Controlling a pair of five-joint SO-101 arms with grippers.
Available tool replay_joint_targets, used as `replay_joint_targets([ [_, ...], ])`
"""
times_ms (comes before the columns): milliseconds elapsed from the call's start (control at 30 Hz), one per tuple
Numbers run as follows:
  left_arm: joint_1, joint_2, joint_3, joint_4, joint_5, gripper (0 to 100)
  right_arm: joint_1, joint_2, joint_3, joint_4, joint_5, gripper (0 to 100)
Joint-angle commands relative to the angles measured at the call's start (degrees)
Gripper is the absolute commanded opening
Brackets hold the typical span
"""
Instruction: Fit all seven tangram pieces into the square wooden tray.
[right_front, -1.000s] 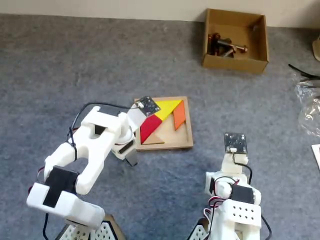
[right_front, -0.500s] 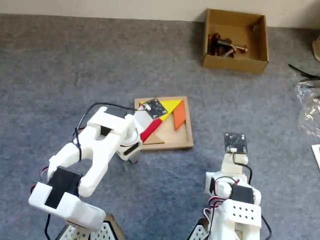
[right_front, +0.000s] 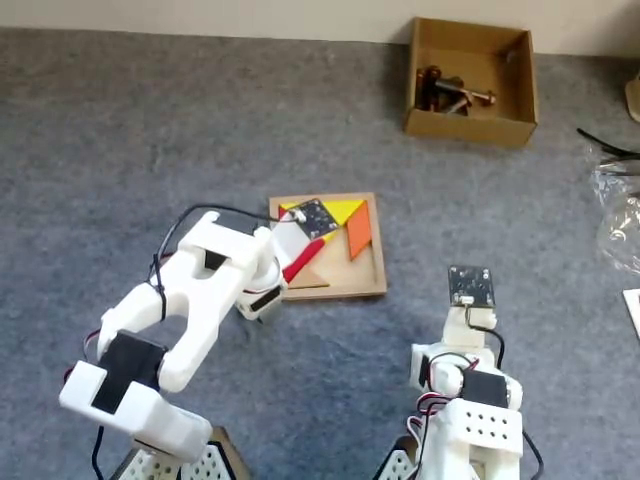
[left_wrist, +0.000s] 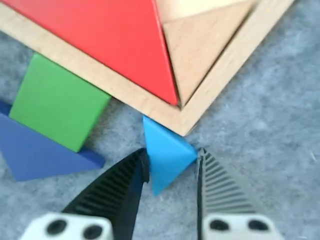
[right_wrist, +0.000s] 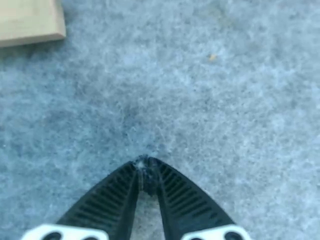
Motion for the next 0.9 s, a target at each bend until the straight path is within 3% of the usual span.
replay_joint_targets([
  [0, -0.8, 0.2, -2.3, 1.0, 0.2, 7, 2.2, 0.0, 1.8, 0.9, -0.1, 0.5],
  [600, 9.7, 0.0, -2.3, 18.8, 0.3, 7, 2.2, 0.0, 1.8, 0.9, -0.1, 0.5],
  [867, 10.3, -15.3, -2.3, 19.0, 0.4, 7, 2.2, 0.0, 1.8, 0.9, -0.1, 0.5],
])
